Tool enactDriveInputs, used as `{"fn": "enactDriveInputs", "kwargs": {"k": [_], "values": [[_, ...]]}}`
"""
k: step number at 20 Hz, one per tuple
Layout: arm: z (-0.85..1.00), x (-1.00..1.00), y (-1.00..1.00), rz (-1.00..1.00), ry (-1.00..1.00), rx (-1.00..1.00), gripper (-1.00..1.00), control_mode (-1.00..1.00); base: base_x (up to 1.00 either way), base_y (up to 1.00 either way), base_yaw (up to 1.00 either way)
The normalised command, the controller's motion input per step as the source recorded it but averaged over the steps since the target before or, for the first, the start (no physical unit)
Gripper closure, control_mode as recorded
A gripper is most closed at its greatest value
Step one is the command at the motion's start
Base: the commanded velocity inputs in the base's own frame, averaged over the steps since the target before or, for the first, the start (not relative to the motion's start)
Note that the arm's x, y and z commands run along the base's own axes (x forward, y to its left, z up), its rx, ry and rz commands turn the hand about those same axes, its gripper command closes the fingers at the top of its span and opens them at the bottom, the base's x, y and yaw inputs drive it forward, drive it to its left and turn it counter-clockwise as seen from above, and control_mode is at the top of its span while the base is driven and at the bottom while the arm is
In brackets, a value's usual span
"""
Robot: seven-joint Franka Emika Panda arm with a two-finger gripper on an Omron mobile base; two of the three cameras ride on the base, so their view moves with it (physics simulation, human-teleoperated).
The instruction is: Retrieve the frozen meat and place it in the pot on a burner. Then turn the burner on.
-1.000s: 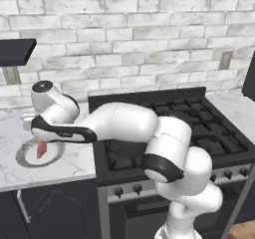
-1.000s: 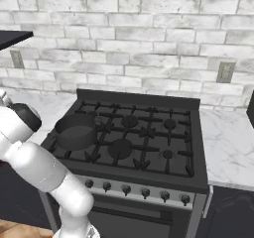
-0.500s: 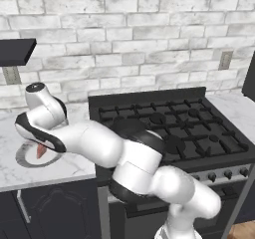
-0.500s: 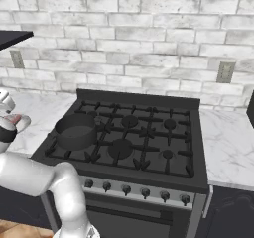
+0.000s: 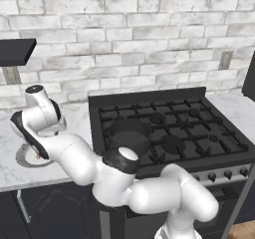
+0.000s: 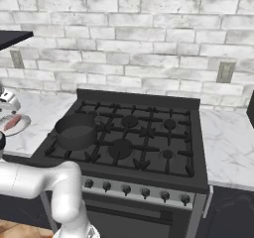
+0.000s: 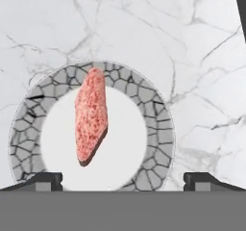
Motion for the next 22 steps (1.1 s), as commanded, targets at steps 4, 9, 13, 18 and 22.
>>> {"fn": "enactDriveInputs", "kwargs": {"k": [4, 9, 13, 18, 22], "values": [[-0.19, 0.41, 0.41, 0.00, 0.00, 0.00, -1.00, -1.00, 0.00, 0.00, 0.00], [-0.25, 0.32, 0.52, 0.00, 0.02, 0.00, -1.00, -1.00, 0.00, 0.00, 0.00], [-0.33, 0.12, 0.18, -0.01, 0.12, 0.00, -1.00, -1.00, 0.00, 0.00, 0.00], [-0.35, 0.00, 0.00, 0.00, 0.16, 0.00, -1.00, -1.00, 0.00, 0.00, 0.00], [-0.29, 0.00, 0.00, 0.00, 0.09, 0.00, -1.00, -1.00, 0.00, 0.00, 0.00]]}}
